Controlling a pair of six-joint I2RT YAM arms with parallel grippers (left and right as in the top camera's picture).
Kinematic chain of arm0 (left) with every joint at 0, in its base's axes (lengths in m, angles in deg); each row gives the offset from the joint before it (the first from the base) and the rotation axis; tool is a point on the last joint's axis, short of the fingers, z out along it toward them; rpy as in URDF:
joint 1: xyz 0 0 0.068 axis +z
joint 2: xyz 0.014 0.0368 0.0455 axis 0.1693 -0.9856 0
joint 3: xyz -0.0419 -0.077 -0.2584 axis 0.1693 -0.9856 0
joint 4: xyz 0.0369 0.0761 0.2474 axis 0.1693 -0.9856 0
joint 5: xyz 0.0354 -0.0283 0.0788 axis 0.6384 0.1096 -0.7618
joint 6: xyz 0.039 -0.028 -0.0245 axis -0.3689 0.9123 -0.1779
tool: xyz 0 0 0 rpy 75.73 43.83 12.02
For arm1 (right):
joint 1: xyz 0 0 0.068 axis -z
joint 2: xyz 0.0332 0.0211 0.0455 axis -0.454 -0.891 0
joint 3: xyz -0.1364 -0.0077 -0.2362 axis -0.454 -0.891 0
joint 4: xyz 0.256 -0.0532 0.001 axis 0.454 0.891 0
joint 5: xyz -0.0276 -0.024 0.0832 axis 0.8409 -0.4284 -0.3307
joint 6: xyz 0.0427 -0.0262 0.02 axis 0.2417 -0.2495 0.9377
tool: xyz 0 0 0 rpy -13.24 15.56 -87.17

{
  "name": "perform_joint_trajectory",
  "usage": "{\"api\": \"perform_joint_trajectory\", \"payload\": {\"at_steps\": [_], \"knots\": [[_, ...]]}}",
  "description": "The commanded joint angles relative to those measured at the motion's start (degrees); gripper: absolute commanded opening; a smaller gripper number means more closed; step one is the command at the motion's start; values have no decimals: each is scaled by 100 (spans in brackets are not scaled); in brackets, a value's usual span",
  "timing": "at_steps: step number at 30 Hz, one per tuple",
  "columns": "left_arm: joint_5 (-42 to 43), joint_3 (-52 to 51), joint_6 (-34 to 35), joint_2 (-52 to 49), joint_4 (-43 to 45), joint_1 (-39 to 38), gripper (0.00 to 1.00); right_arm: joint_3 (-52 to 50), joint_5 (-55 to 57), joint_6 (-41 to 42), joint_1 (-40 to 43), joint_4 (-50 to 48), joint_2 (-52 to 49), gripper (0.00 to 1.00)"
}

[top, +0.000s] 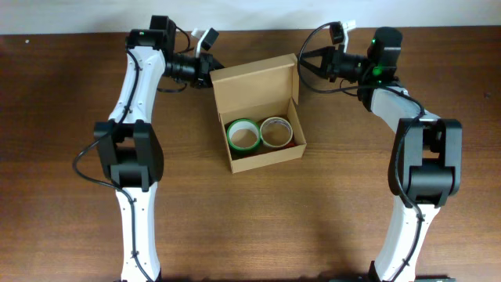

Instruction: Pack container

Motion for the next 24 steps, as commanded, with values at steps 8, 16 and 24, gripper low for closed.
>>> {"api": "perform_joint_trajectory", "payload": {"at_steps": [8,16,24], "knots": [[-319,127,-205,730,-105,-243,1,352,-763,-15,-37,-63,59,4],[-562,127,-208,730,-247,-400,1,695,-1156,118,-94,-216,59,4],[-560,127,-208,730,-264,-437,2,844,-940,984,-149,-452,59,4]]}}
